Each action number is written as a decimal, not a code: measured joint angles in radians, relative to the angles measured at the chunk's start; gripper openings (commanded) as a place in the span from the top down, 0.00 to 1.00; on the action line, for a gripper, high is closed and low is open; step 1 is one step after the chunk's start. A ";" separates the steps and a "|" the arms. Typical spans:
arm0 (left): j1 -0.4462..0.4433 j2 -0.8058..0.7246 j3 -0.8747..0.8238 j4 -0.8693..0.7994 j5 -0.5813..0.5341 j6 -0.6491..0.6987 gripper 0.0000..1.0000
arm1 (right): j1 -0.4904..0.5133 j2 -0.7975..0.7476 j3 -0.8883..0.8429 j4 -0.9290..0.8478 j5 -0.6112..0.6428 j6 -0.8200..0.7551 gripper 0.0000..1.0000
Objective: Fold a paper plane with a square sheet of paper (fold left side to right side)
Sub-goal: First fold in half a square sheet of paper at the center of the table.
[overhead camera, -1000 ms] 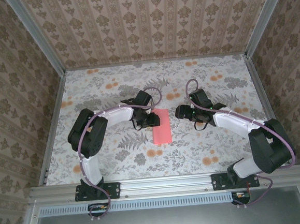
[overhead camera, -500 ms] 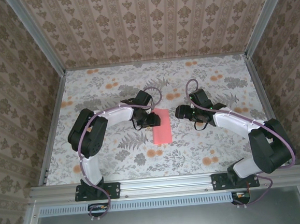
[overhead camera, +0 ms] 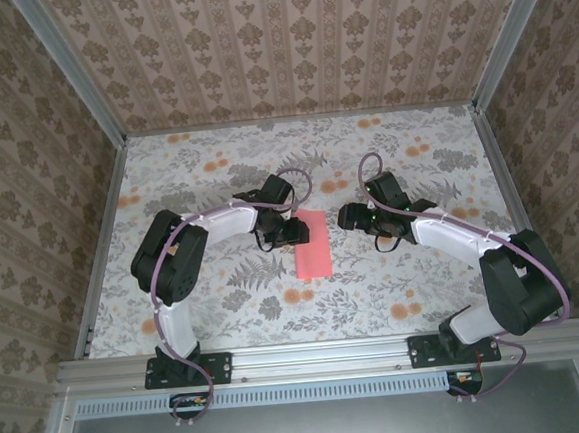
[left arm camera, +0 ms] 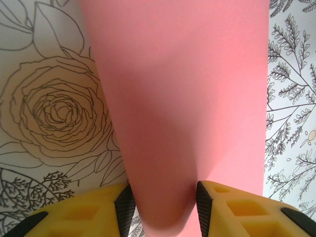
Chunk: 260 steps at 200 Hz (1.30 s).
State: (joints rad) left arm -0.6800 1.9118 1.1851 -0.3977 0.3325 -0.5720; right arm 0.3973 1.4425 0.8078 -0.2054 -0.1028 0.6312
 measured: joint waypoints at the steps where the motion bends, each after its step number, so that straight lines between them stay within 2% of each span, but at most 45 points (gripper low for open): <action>1: 0.000 0.000 0.000 0.000 0.000 0.000 0.58 | 0.000 0.000 0.000 0.000 0.000 0.000 0.21; 128: 0.001 0.000 -0.001 -0.001 -0.005 -0.001 0.62 | 0.000 0.000 0.000 0.000 -0.003 0.000 0.20; 260: 0.001 -0.003 -0.006 0.004 -0.006 0.005 0.61 | 0.000 0.000 -0.020 0.019 -0.003 0.000 0.20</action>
State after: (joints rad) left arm -0.6792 1.9091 1.1786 -0.3939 0.3264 -0.5674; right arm 0.3973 1.4425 0.7879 -0.1864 -0.1055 0.6312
